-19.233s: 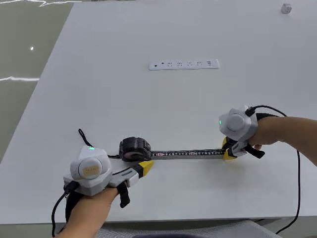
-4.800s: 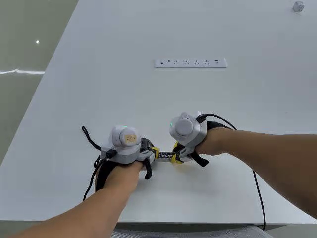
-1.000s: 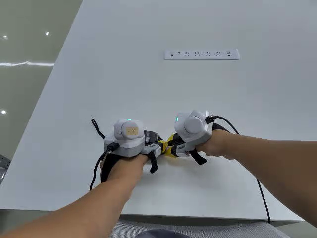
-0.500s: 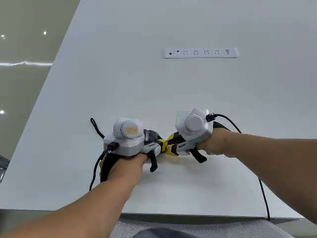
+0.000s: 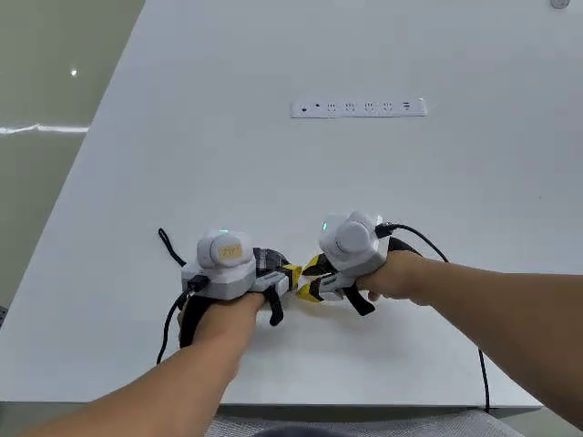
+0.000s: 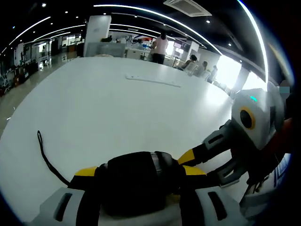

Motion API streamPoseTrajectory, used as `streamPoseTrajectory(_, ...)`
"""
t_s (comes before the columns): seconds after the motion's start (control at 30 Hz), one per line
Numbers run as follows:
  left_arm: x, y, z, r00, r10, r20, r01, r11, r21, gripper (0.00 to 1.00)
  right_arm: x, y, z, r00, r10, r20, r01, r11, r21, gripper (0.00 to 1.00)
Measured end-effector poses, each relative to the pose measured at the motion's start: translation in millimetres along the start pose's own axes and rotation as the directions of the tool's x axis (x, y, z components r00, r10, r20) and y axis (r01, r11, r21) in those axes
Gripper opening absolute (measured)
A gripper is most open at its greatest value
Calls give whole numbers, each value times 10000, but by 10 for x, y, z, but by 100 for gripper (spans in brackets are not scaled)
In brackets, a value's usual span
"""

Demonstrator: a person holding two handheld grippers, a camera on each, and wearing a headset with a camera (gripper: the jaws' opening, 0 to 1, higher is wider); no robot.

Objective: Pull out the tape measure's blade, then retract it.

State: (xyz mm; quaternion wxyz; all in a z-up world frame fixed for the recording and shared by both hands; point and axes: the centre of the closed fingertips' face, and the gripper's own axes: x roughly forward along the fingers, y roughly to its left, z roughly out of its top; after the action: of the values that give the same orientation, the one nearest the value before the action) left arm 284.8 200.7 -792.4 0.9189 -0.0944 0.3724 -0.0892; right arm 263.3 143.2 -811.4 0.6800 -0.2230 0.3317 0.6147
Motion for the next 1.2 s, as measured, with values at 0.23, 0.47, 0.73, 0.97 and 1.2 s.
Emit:
streamPoseTrajectory(0.23, -234, 3, 186, 9888, -1016, 1096, 943, 9931, 705, 69, -249, -84, 50, 9889, -1017, 1084, 862, 9865, 1390, 38)
streamPoseTrajectory(0.47, -479, 195, 265, 9738, -1913, 1230, 1738, 9748, 1399, 83, -590, -17, -259, 9760, -1793, 1237, 1522, 9676, 2016, 49)
streamPoseTrajectory(0.73, -750, 343, 161, 9678, -2377, 824, 2141, 9501, 2269, 97, -1045, -27, -498, 9421, -3005, 1486, 2550, 9302, 2642, 60)
streamPoseTrajectory(0.97, -969, 701, 35, 9769, -1981, 803, 1838, 9703, 1576, 100, -1326, 25, -780, 9281, -3501, 1265, 3066, 9117, 2736, 67)
streamPoseTrajectory(1.2, -1187, 863, -23, 9746, -2039, 927, 1849, 9659, 1811, 100, -1653, 2, -986, 9049, -4074, 1232, 3526, 8796, 3193, 87)
